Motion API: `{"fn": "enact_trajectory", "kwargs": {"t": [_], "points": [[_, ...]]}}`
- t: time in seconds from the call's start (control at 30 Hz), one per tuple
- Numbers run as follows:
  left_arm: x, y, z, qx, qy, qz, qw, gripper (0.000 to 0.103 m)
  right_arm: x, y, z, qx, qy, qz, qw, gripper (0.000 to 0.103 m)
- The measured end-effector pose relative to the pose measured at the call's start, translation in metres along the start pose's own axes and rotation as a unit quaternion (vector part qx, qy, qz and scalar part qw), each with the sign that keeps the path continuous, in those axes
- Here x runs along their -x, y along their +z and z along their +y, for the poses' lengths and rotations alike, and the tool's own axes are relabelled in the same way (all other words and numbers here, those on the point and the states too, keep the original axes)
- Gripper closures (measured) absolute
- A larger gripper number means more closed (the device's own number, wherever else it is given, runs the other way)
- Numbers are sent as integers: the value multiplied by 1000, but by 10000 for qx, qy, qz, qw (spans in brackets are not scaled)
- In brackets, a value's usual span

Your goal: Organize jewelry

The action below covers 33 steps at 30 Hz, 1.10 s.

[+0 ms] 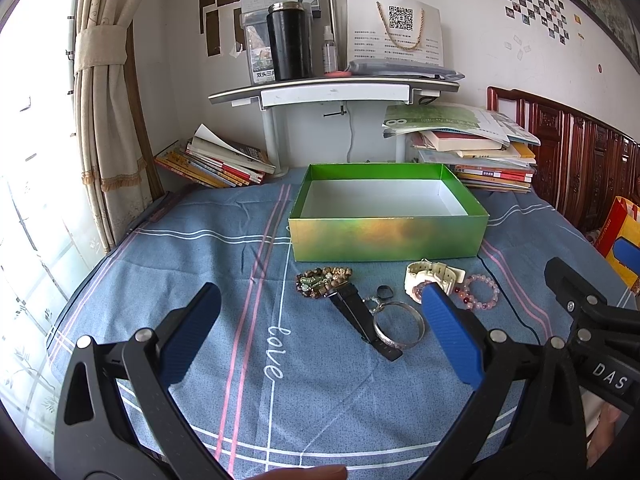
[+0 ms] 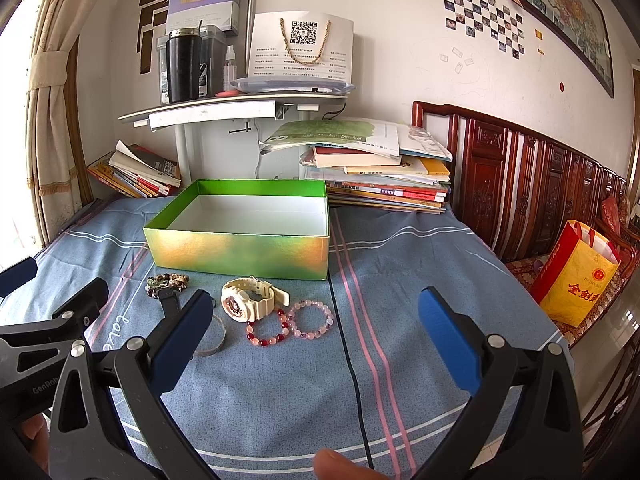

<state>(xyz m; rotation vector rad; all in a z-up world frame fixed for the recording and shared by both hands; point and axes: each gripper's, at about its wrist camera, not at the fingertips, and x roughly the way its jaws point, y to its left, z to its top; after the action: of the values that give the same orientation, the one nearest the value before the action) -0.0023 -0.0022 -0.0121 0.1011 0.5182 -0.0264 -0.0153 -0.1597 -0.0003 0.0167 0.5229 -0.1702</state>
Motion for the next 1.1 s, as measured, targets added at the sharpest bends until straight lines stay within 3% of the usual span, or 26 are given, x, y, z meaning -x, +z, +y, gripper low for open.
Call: {"fn": "enact_trajectory", "kwargs": {"t": [1.1], "points": [[-2,1,1,-11,6,54,10000,4,-1,0,0,6,6,20,10000,2]]}}
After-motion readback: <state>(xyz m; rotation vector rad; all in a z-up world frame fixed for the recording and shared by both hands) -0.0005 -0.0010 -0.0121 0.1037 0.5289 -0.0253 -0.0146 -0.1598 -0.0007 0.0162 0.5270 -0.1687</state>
